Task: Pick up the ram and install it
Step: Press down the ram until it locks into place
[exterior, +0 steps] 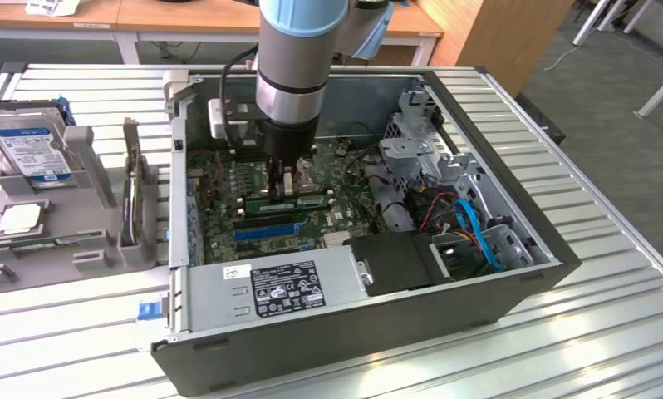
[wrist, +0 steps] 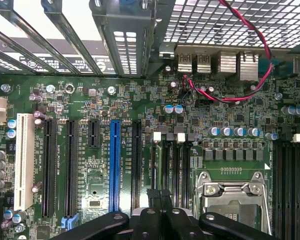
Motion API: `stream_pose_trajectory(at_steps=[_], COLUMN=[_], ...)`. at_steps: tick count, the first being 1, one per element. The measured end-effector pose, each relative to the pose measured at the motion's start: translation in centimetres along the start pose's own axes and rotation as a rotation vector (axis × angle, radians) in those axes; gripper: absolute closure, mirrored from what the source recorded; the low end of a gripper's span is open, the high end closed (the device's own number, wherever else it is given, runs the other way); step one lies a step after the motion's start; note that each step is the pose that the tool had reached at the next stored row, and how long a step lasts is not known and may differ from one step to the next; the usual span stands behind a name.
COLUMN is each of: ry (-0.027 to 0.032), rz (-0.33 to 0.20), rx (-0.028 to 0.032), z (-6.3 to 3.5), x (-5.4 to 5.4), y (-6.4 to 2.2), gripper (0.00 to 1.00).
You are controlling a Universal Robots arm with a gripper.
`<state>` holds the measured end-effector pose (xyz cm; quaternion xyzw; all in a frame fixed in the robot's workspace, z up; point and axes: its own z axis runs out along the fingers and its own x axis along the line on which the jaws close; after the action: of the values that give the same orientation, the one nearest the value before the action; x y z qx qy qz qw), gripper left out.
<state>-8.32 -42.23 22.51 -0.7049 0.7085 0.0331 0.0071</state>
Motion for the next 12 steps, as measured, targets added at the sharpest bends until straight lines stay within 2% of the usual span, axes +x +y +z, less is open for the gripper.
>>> stream_pose_trajectory(at_steps=[12], ry=[-0.0001], rz=[0.0], rx=[0.0], z=[0.12], x=[0.02], y=[-0.01], gripper=[0.9])
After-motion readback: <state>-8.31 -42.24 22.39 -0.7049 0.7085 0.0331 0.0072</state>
